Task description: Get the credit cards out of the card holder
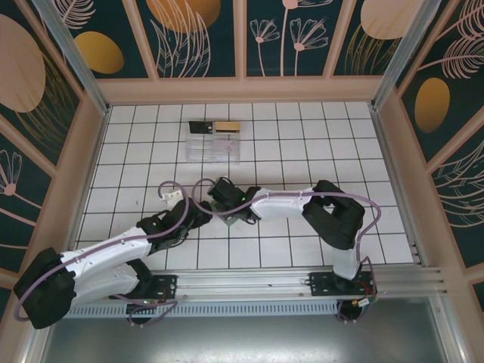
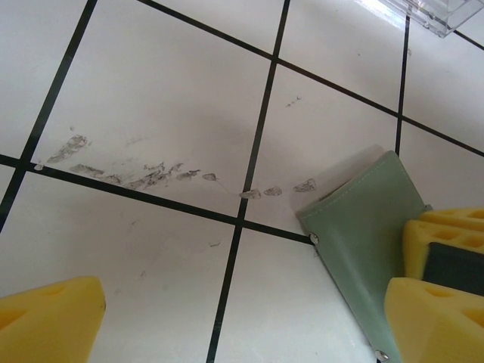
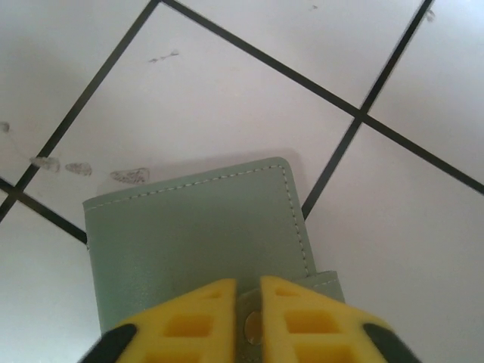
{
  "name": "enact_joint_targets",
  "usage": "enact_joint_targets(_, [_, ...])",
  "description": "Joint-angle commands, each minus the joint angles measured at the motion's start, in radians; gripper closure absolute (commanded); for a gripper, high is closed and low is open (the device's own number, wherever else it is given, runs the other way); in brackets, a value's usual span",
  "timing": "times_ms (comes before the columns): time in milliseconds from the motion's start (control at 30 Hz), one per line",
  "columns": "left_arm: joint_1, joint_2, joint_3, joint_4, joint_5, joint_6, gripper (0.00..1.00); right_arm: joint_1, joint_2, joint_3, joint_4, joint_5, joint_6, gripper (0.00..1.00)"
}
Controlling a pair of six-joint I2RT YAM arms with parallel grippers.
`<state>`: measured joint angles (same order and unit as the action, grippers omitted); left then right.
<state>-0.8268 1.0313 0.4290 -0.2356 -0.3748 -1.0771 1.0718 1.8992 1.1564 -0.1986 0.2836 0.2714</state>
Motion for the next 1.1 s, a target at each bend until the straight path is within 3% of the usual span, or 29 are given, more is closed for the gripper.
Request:
enact_joint_targets(0, [-0.002, -0.014, -0.013, 0.018, 0.008, -0.015, 0.04, 0.008, 0.01, -0.023, -0.066, -0.009, 0.022, 0.95])
enact_joint_targets(133, [-0.002, -0.016, -0.028, 0.07, 0.056, -0.018, 0.06, 0.008, -0.018, -0.027, -0.052, -0.039, 0.049, 1.0])
enact_joint_targets(233, [-0.002, -0.019, -0.064, 0.158, 0.128, -0.041, 0.17, 0.006, -0.043, -0.028, -0.044, -0.05, 0.068, 1.0])
enact_joint_targets(267, [-0.002, -0.017, -0.081, 0.207, 0.16, -0.054, 0.27, 0.001, -0.055, -0.032, -0.036, -0.067, 0.077, 1.0])
enact_joint_targets(300, [-0.002, -0.014, -0.096, 0.254, 0.189, -0.067, 0.48, -0.005, -0.071, -0.039, -0.024, -0.091, 0.088, 1.0])
enact_joint_targets(400, [-0.002, 0.024, -0.109, 0.349, 0.24, -0.102, 0.93, -0.033, -0.116, -0.075, 0.026, -0.178, 0.129, 1.0])
enact_joint_targets(433, [-0.001, 0.044, -0.104, 0.369, 0.249, -0.108, 1.0, -0.041, -0.129, -0.085, 0.041, -0.203, 0.14, 1.0])
enact_joint_targets(767, [-0.002, 0.25, -0.021, 0.507, 0.364, -0.137, 1.0, -0.075, -0.164, -0.15, 0.098, -0.265, 0.215, 1.0])
enact_joint_targets(1067, [-0.001, 0.188, -0.059, 0.505, 0.343, -0.161, 1.0, -0.079, -0.145, -0.164, 0.128, -0.265, 0.254, 1.0])
